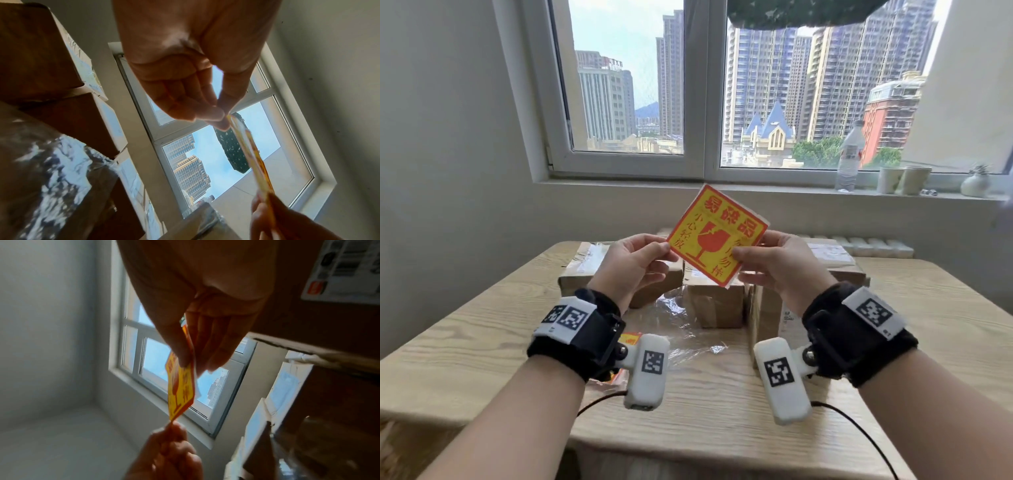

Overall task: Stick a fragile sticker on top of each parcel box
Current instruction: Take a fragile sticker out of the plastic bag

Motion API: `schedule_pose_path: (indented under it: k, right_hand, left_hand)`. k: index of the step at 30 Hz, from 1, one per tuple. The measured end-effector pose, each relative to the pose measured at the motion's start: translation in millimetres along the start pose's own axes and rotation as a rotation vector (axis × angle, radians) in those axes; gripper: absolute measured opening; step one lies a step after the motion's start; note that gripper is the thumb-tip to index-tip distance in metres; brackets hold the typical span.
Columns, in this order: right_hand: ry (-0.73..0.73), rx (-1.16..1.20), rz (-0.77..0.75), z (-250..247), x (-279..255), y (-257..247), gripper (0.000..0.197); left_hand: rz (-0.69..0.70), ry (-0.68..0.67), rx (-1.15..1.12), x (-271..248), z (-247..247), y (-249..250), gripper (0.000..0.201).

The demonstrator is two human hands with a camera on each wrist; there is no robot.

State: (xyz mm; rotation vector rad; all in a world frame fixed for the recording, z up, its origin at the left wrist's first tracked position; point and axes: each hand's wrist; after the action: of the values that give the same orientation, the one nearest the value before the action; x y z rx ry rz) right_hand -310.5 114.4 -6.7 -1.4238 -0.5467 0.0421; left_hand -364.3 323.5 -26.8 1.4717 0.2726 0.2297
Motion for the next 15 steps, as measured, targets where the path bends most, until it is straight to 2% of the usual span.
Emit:
schedule_pose_path:
  k: [4, 9, 13, 15]
  right_hand:
    - [0.074, -0.117, -0.043, 1, -5, 14, 0.013]
    - [0.086, -0.158, -0.109, 3, -9, 18, 0.012]
    - [-0.03, -0.155, -0.068, 6, -15, 17, 0.035]
    - [-0.042, -0.14, -0.037, 7, -16, 19, 0.043]
  left_hand:
    - [-0.055, -0.041, -0.029, -2, -1, -17, 0.009]
    - [-0.064, -0.063, -0.041, -7, 0, -24, 0.01]
    - [-0.055, -0.03, -0.09, -11, -1, -25, 0.007]
    - [-0.055, -0.035, -0.108, -13, -1, -26, 0.007]
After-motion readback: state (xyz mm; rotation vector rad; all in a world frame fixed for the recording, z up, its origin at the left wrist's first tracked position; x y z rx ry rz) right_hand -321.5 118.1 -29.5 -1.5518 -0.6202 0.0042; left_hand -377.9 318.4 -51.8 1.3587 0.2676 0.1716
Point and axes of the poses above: each hand's wrist, its own x-axis towards the middle knuckle, its own z-axis out of the palm, y = z × x, and after that the axes turned 13 degrees about -z, right-handed
